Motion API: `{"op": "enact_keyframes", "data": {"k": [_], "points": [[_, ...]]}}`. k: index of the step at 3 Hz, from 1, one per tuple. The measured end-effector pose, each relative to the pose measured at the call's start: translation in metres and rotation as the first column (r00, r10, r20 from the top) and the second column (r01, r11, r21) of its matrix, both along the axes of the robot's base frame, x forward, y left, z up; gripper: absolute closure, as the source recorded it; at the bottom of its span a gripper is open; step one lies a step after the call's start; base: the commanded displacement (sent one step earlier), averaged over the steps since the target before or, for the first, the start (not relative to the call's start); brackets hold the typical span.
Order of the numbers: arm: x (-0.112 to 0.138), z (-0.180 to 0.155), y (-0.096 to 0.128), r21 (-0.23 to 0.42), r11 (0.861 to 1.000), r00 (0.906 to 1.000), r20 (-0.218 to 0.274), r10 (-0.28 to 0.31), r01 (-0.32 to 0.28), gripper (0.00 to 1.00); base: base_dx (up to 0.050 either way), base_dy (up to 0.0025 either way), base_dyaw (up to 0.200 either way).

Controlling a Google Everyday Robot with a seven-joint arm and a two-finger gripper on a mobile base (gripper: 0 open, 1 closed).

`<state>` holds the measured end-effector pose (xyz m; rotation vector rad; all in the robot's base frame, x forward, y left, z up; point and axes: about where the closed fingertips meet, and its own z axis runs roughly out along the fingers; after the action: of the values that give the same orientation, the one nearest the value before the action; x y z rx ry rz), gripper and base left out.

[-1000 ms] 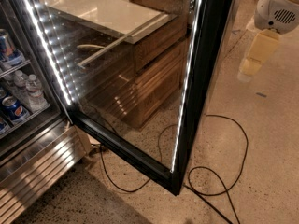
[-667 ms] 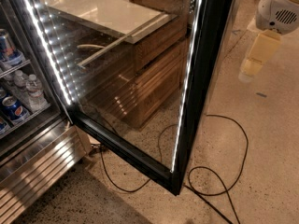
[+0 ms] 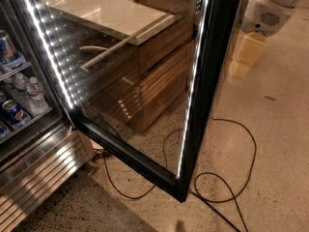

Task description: Close right fridge door

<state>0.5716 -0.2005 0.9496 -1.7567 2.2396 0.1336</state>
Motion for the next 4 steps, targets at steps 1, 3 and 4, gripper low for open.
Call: {"op": "enact_keyframes", "data": {"k": [1,3,4], "points": [[0.0070,-0.0081,0.0343,-0.043,0.998,0.9993,0.001,0.037,-0.037,0.00,0.000,0.00000,0.000],[0.0070,-0.0081,0.0343,-0.043,0.998,0.9993,0.001,0.037,-0.037,0.19,0.000,0.00000,0.000],[0.0070,-0.0081,0.0343,-0.043,0.998,0.9993,0.001,0.037,-0.037,0.42,0.000,0.00000,0.000]]}}
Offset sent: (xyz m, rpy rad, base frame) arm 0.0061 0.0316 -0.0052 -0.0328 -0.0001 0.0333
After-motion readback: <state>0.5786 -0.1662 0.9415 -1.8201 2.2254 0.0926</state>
